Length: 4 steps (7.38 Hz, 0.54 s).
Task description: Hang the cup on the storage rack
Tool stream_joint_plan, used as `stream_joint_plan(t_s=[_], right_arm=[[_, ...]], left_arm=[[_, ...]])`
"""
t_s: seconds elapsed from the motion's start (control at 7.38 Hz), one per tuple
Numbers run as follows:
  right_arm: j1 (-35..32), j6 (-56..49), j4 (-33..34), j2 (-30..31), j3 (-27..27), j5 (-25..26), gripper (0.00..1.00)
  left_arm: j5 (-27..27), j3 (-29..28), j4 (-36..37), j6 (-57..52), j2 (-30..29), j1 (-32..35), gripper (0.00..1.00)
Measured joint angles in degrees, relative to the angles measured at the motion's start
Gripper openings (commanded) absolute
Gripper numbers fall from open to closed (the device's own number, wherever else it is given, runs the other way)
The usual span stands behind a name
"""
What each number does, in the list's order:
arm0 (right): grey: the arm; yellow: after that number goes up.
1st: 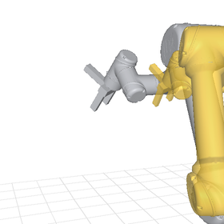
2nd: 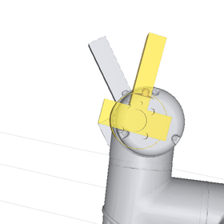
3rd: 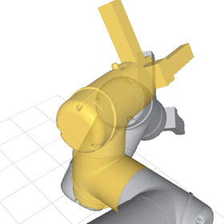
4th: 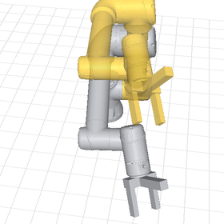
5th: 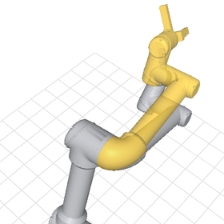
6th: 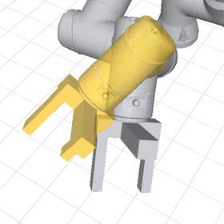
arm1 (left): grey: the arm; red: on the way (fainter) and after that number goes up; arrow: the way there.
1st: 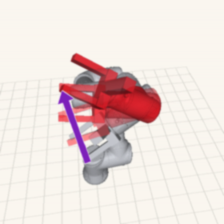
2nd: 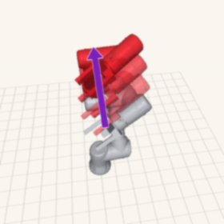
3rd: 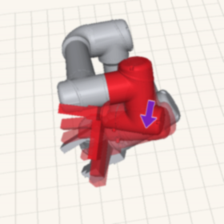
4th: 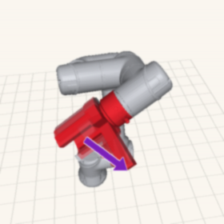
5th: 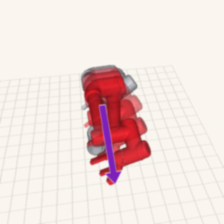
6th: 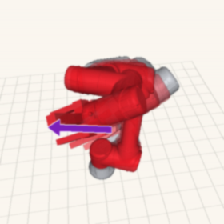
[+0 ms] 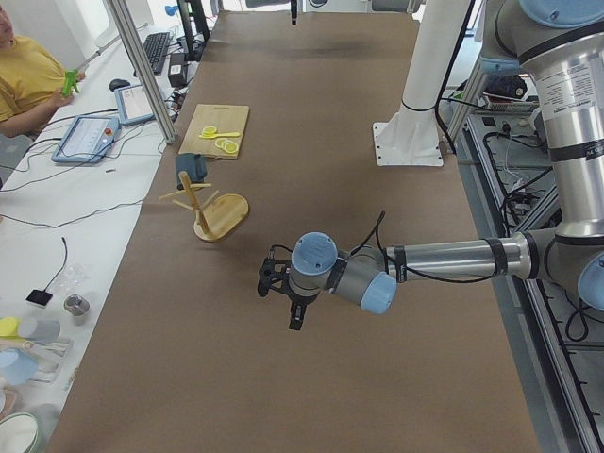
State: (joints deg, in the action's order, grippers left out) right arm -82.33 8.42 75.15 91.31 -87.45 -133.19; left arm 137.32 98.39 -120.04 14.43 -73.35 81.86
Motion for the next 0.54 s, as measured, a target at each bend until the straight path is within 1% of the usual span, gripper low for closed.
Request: stream_joint_plan(t_s=[0.27,0.54], right_arm=[[-1.47,-0.15,0.07,0.02,-0.59,-2.07,1.0],[-2.05,0.01,0.53,0.59,-0.75,-2.87,1.0]], left_arm=[[0.5,-1.39,0.04,-0.05,-1.71,-0.23,0.98],[0.51,-1.88,-0.07,-0.04,-3.26,-0.22,0.98]])
